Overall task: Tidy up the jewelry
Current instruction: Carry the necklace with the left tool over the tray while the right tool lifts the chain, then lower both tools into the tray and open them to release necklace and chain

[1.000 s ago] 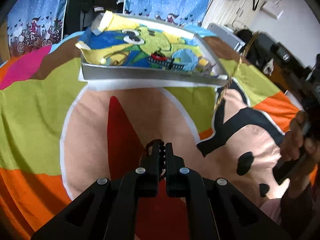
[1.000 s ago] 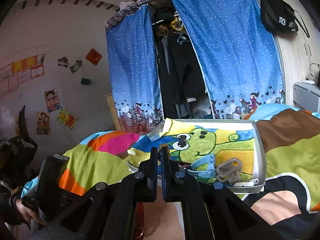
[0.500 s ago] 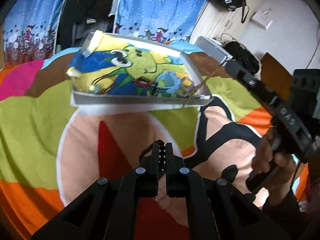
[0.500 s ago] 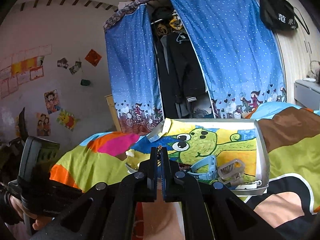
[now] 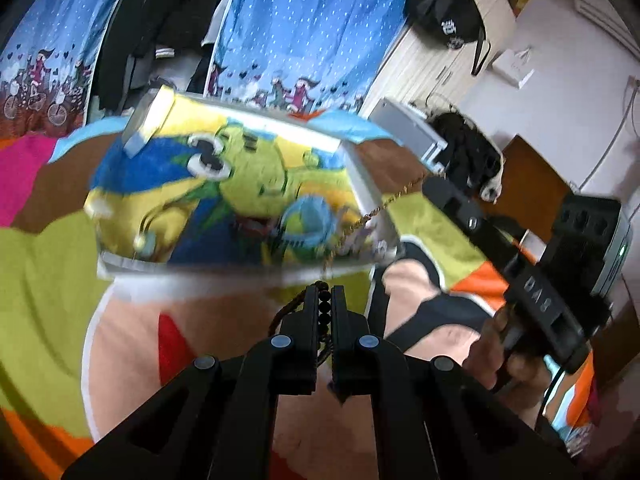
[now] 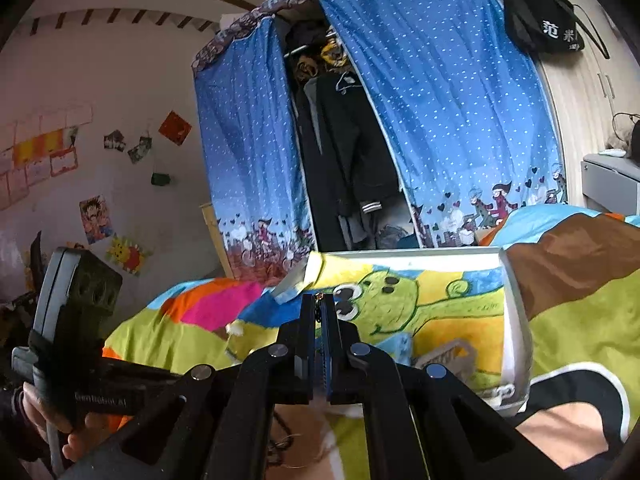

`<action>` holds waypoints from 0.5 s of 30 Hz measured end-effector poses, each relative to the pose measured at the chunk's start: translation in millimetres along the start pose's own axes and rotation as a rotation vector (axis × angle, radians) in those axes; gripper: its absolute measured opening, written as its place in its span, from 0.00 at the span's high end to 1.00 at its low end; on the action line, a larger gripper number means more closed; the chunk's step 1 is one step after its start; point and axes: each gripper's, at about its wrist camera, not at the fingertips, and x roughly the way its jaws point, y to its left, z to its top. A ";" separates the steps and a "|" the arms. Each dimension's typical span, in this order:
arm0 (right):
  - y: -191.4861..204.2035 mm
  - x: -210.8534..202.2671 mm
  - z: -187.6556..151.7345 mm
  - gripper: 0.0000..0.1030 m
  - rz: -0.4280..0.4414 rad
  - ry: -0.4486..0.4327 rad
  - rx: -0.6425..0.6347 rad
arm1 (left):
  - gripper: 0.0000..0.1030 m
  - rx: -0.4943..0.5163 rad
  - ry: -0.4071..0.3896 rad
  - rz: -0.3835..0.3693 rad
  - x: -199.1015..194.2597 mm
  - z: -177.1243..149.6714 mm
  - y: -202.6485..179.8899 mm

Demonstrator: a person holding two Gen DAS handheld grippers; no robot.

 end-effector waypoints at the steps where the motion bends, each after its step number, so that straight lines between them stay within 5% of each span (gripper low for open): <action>1: -5.3 1.1 1.9 0.97 -0.005 -0.004 0.008 | 0.97 0.003 -0.009 -0.005 0.9 6.1 -1.0; 7: -38.4 7.5 8.1 0.97 -0.032 -0.024 0.079 | 0.97 0.027 -0.039 -0.022 21.6 36.9 -5.9; 15: -85.0 25.8 -4.8 0.97 -0.085 0.015 0.204 | 0.97 -0.073 -0.021 -0.020 66.3 62.5 12.7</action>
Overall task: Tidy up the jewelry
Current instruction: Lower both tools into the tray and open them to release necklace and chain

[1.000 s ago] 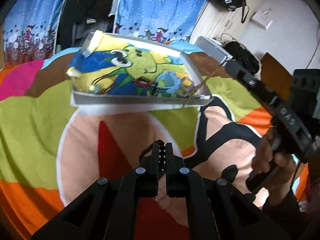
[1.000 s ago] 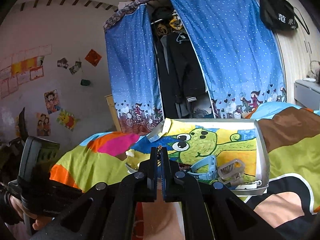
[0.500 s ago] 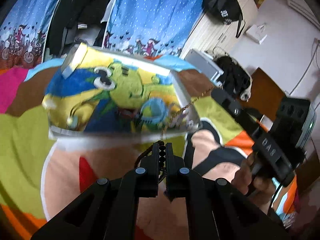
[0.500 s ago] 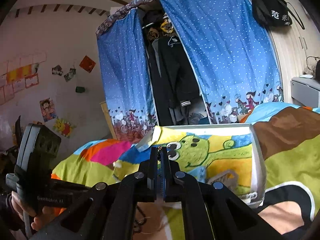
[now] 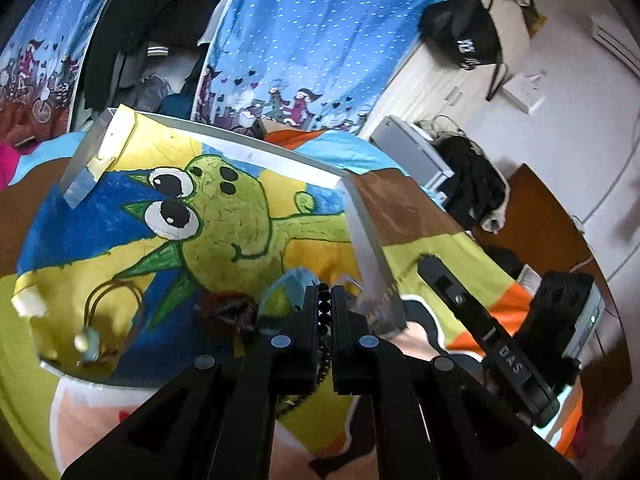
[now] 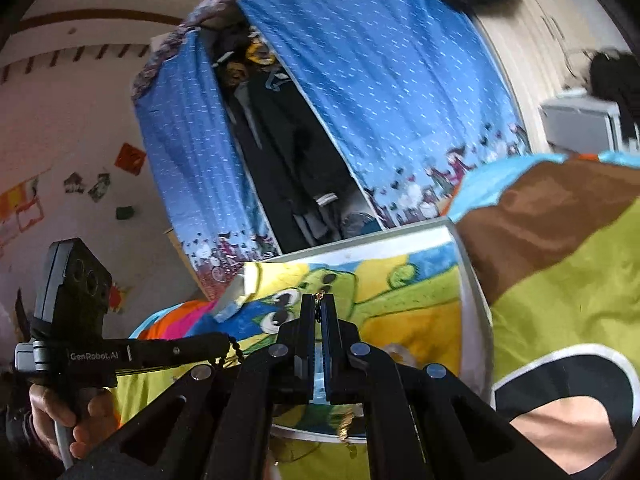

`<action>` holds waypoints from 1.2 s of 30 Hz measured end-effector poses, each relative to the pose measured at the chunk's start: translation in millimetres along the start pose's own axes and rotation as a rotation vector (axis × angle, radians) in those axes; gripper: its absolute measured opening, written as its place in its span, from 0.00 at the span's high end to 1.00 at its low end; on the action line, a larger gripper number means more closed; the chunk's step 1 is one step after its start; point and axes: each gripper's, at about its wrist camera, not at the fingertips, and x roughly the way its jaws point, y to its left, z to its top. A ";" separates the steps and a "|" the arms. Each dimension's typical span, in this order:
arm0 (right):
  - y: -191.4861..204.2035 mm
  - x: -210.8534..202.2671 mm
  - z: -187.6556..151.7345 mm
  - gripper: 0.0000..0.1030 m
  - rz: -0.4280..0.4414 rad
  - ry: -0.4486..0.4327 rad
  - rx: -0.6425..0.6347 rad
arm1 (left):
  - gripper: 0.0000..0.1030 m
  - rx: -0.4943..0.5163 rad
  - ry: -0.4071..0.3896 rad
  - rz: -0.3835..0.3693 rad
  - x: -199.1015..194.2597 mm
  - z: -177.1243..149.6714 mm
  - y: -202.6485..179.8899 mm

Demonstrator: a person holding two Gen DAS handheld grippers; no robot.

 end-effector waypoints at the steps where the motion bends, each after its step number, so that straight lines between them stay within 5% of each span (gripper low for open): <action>1: -5.7 2.3 0.1 0.97 -0.008 0.000 0.016 | 0.97 -0.004 0.000 0.013 5.6 3.4 2.3; 12: -35.7 21.8 16.5 0.97 -0.046 -0.055 0.086 | 0.97 -0.106 -0.038 0.136 33.4 18.0 41.5; 20: -40.9 41.6 9.3 0.93 -0.097 0.074 0.081 | 0.97 -0.094 -0.009 0.211 44.4 9.2 45.4; 23: -39.5 40.8 7.7 0.67 -0.106 0.116 0.077 | 0.96 -0.099 -0.009 0.219 41.7 7.0 46.4; 26: -38.1 36.4 5.5 0.59 -0.092 0.131 0.086 | 0.79 -0.088 -0.006 0.258 36.1 4.9 45.4; 28: -35.5 32.1 4.1 0.58 -0.091 0.142 0.087 | 0.50 -0.089 -0.021 0.278 30.4 2.8 44.8; 36: -12.8 6.0 -1.9 0.34 -0.151 0.112 0.003 | 0.45 -0.074 -0.076 0.348 -1.7 -10.9 36.2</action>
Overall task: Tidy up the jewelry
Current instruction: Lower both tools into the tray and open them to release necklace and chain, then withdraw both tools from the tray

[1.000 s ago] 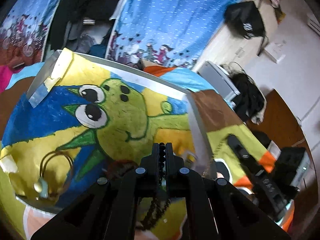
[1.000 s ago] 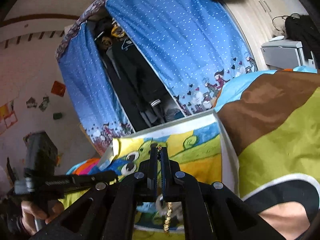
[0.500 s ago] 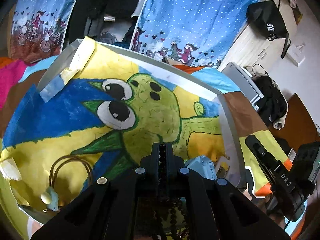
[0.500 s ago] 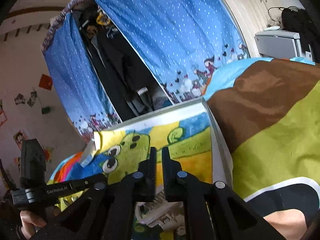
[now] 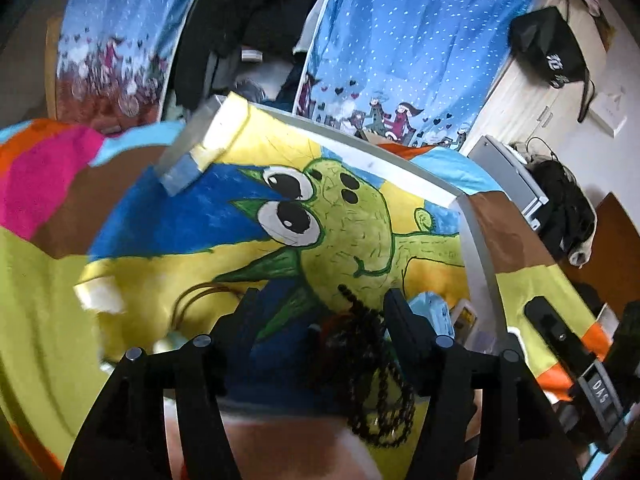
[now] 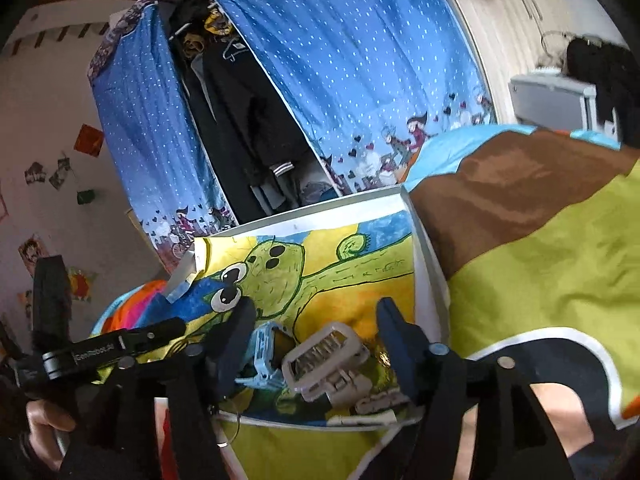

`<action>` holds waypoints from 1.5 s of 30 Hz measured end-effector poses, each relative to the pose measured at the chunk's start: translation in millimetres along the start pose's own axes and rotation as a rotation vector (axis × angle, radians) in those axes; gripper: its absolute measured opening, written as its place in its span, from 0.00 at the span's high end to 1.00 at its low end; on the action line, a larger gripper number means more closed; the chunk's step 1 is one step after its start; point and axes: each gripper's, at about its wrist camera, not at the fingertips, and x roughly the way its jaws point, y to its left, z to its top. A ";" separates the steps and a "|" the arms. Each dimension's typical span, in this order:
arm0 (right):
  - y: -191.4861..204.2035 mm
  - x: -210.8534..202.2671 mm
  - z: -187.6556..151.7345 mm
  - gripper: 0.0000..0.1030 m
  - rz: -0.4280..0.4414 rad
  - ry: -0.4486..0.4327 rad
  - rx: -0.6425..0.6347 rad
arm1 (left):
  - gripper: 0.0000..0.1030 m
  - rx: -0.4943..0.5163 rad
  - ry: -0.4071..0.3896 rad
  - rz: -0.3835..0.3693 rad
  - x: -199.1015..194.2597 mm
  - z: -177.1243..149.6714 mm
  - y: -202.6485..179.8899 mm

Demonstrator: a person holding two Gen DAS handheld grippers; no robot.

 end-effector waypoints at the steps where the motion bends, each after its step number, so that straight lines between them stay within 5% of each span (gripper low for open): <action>1: 3.3 -6.8 -1.3 0.33 -0.014 -0.013 -0.018 | 0.41 0.017 -0.016 0.014 -5.9 -2.8 -2.3; 3: 8.0 -17.4 -2.6 0.29 -0.024 -0.036 -0.037 | 0.30 0.049 -0.058 0.040 -21.5 -10.2 -7.1; 11: 22.3 -60.0 -18.8 0.08 -0.029 -0.095 -0.058 | 0.29 0.111 -0.163 0.108 -74.6 -39.0 -19.2; 15: 29.3 -81.8 -28.5 0.00 -0.035 -0.113 -0.080 | 0.11 0.124 -0.214 0.144 -100.4 -56.1 -21.1; 25: 54.0 -128.4 -65.4 0.00 -0.072 -0.168 -0.151 | 0.10 0.188 -0.281 0.160 -156.5 -104.0 -31.5; 34: 66.4 -142.1 -104.7 0.00 -0.079 -0.039 -0.179 | 0.10 0.199 -0.220 0.124 -174.5 -151.6 -15.3; 45: 58.1 -117.6 -131.0 0.00 -0.108 0.114 -0.169 | 0.10 0.278 -0.011 0.071 -125.2 -216.0 -0.8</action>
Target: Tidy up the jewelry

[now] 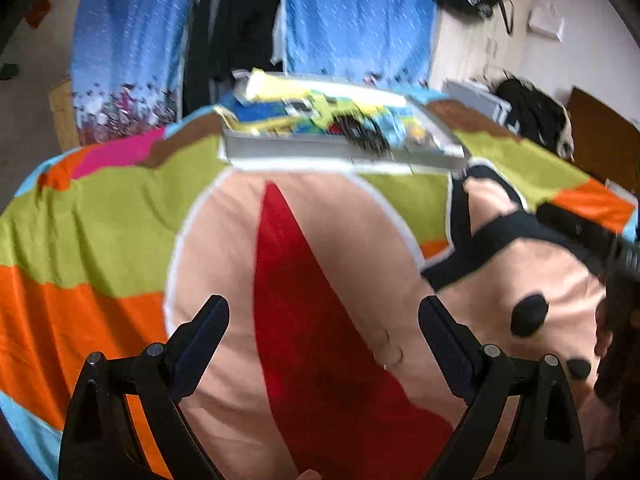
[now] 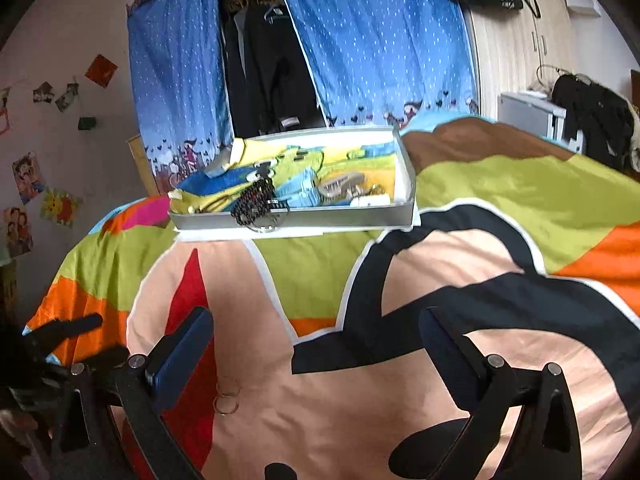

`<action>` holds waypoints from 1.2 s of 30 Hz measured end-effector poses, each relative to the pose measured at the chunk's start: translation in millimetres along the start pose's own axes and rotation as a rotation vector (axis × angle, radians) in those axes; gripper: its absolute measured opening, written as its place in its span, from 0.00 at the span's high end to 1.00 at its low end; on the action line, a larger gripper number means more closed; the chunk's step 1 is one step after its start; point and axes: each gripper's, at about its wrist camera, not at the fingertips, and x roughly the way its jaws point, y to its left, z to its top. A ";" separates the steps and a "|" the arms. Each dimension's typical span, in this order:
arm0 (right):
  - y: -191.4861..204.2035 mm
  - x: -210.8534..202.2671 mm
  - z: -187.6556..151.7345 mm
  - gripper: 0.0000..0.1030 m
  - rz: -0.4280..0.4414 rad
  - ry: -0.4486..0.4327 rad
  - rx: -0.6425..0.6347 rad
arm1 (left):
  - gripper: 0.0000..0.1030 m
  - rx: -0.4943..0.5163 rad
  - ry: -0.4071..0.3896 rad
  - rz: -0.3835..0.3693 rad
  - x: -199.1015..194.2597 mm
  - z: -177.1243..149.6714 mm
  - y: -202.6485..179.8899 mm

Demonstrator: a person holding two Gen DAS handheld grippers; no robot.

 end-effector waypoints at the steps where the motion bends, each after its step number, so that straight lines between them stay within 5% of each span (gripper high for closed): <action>1: -1.6 5.4 -1.0 0.00 0.005 0.014 0.006 | 0.10 0.006 0.011 -0.004 4.4 -3.1 0.5; 8: -9.6 30.7 -4.9 0.00 0.067 0.115 0.048 | 0.10 -0.012 0.073 -0.075 31.2 -18.7 6.9; 17: -4.0 49.2 -12.6 0.00 0.031 0.219 -0.022 | 0.12 0.023 0.129 -0.159 51.5 -26.0 -2.8; 28: -8.6 83.0 -8.3 0.02 0.084 0.272 0.004 | 0.67 0.020 0.260 -0.220 98.4 -33.0 -8.1; 36: -4.0 110.4 -9.1 0.11 0.099 0.318 -0.022 | 0.88 -0.011 0.290 -0.219 115.8 -28.0 -3.8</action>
